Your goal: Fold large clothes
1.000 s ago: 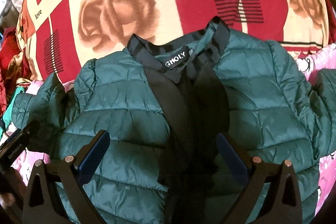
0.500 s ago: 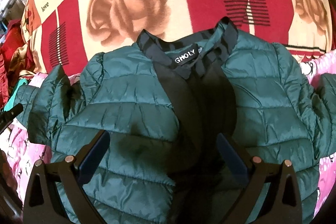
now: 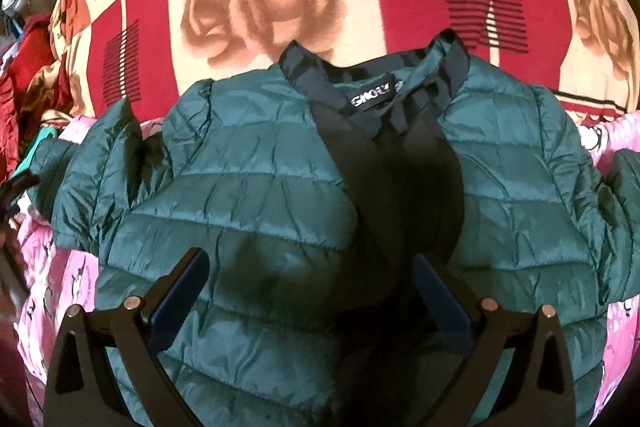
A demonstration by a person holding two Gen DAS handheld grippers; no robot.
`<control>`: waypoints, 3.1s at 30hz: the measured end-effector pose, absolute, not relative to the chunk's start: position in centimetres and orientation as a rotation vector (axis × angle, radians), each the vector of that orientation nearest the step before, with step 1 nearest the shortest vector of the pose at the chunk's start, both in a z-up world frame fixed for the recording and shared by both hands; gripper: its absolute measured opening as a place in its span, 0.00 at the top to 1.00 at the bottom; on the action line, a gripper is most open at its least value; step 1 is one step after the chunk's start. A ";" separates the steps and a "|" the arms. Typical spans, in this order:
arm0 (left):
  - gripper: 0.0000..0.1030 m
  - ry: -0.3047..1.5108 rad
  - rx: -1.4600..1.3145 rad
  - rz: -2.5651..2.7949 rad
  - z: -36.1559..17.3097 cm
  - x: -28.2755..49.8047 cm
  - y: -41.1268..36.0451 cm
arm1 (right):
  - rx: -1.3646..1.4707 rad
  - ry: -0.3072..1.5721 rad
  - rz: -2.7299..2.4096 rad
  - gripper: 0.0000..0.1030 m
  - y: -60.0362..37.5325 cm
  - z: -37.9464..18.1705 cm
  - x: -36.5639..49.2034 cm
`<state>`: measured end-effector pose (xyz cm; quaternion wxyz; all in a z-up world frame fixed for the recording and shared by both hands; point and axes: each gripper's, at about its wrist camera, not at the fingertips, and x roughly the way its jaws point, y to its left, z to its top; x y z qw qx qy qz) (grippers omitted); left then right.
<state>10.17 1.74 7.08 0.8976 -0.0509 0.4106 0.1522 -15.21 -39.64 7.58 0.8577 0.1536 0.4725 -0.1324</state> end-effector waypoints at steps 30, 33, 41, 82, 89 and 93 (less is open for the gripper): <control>1.00 0.672 -0.008 -0.191 17.6 -5.5 -11.0 | 0.245 0.938 -0.366 0.00 -40.8 10.3 -20.8; 1.00 0.676 0.009 -0.256 18.1 -7.7 -13.5 | 0.248 0.927 -0.380 0.00 -41.4 10.6 -21.7; 1.00 0.702 0.091 -0.408 17.7 -12.7 -20.9 | 0.264 0.921 -0.420 0.00 -44.0 11.3 -23.8; 0.88 0.859 0.095 -0.670 14.5 -18.5 -24.9 | 0.567 0.905 -0.372 0.00 -50.4 9.3 -27.4; 0.88 0.859 0.018 -0.459 13.7 -14.1 -18.2 | 0.629 0.958 -0.298 0.14 -48.2 6.6 -22.3; 0.88 0.890 -0.036 -0.399 12.6 -12.2 -16.2 | 0.552 0.952 -0.270 0.74 -47.3 7.0 -21.2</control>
